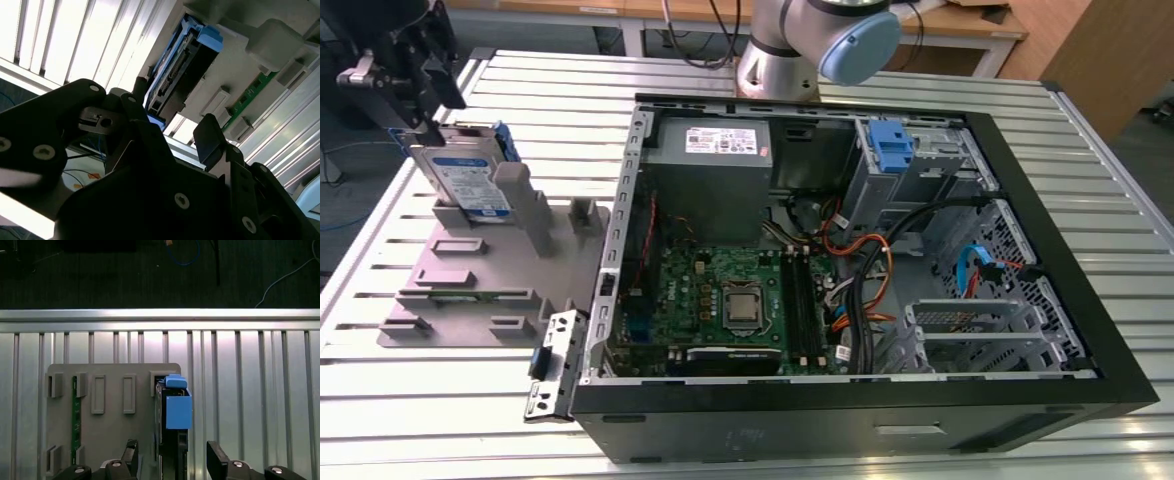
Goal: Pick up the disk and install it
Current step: 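Pick up the disk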
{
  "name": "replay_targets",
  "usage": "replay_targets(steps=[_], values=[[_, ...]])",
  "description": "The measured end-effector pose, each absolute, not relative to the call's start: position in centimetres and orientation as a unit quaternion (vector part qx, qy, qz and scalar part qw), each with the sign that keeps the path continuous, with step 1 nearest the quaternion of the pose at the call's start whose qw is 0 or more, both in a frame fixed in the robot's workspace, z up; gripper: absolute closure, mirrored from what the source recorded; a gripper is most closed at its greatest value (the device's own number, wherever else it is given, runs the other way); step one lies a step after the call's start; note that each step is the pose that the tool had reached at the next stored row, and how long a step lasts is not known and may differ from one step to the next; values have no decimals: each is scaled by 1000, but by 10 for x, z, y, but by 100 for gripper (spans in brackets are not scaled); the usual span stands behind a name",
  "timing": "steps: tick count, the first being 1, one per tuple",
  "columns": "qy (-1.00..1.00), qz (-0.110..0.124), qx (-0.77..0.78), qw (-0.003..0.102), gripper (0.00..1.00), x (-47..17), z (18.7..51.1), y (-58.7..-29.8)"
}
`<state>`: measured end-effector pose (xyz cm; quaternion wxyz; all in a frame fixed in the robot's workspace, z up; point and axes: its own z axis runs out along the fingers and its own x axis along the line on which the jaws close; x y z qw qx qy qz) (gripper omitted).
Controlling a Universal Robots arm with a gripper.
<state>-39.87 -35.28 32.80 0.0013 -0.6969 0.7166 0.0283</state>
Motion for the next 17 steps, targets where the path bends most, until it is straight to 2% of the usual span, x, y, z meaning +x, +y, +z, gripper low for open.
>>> replay_targets(steps=[17], values=[[708,24,-706,5,35,-403,301,-350]])
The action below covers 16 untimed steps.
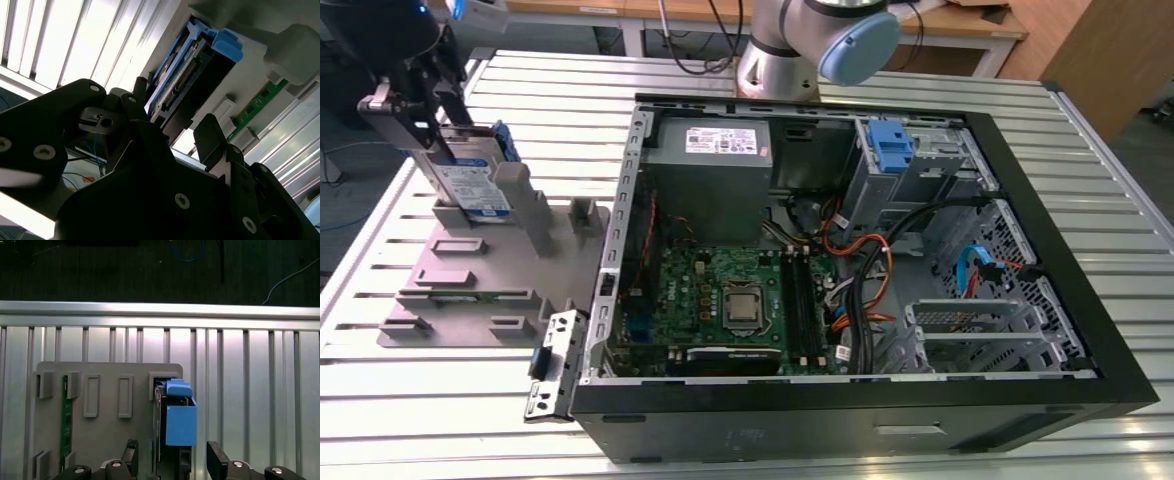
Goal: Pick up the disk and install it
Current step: 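Pick up the disk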
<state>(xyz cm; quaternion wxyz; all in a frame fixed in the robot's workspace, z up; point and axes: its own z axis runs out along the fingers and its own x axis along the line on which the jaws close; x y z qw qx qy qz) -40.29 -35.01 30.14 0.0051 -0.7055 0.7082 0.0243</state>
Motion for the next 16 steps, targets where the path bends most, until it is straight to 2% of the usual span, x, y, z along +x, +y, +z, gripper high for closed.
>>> replay_targets(steps=[16], values=[[708,24,-706,5,35,-403,300,-349]])
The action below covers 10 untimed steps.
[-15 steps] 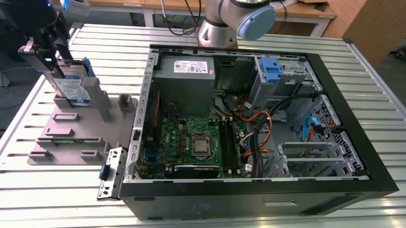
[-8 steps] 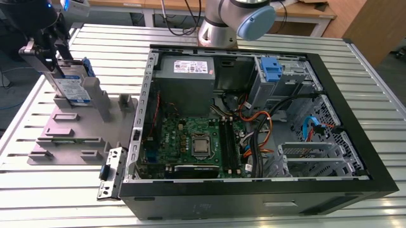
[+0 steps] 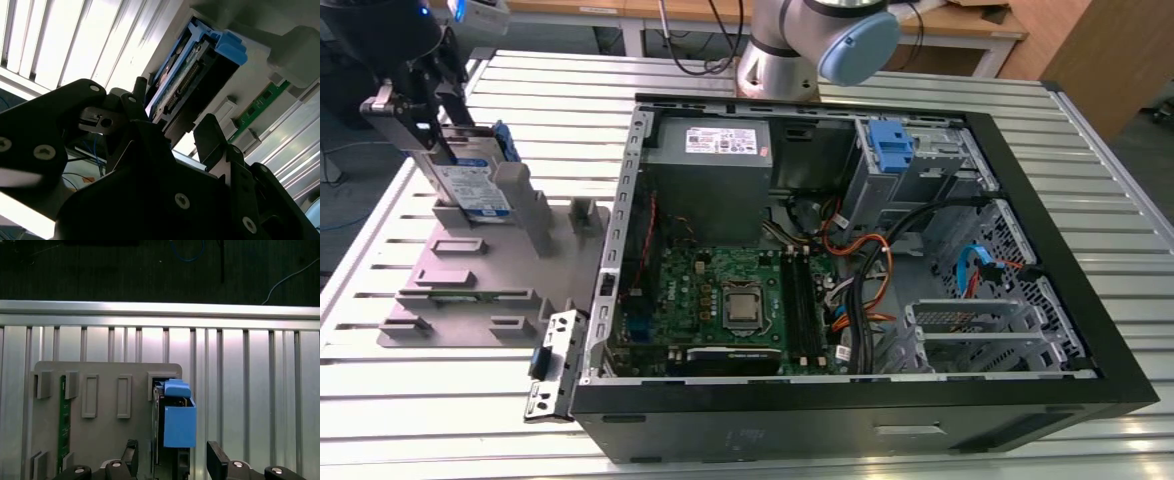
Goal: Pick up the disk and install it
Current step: 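Pick up the disk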
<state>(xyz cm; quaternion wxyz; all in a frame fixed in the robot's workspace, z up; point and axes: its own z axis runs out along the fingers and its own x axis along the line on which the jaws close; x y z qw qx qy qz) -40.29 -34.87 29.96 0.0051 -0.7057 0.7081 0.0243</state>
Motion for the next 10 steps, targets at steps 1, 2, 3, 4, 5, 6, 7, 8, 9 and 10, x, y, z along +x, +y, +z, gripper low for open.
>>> replay_targets(steps=[1,2,3,4,5,6,7,8,9,10], values=[[708,24,-706,5,35,-403,300,-349],[708,24,-706,5,35,-403,300,-349],[708,24,-706,5,35,-403,300,-349],[708,24,-706,5,35,-403,300,-349],[708,24,-706,5,35,-403,300,-349],[708,24,-706,5,35,-403,300,-349],[708,24,-706,5,37,-403,300,-349],[708,24,-706,5,43,-403,300,-349],[708,24,-706,5,43,-403,300,-349],[708,24,-706,5,49,-403,300,-349]])
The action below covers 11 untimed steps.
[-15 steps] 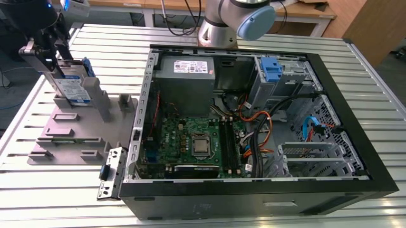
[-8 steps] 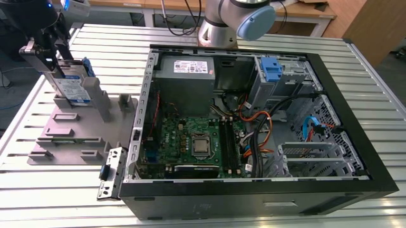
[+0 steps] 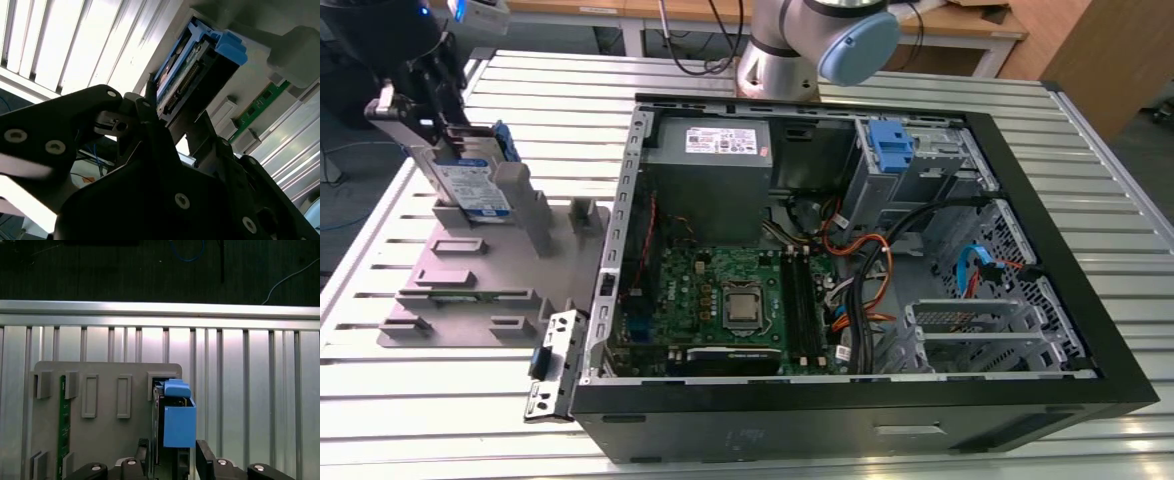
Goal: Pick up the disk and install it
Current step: 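Pick up the disk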
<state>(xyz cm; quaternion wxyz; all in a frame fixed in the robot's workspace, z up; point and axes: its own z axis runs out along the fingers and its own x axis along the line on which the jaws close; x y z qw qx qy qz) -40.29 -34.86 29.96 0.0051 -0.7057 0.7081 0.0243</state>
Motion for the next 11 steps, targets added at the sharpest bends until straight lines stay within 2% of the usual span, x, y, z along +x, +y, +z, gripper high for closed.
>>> replay_targets(steps=[1,2,11], values=[[708,24,-706,5,49,-403,300,-349],[708,24,-706,5,55,-403,300,-349],[708,24,-706,5,55,-402,300,-348]])
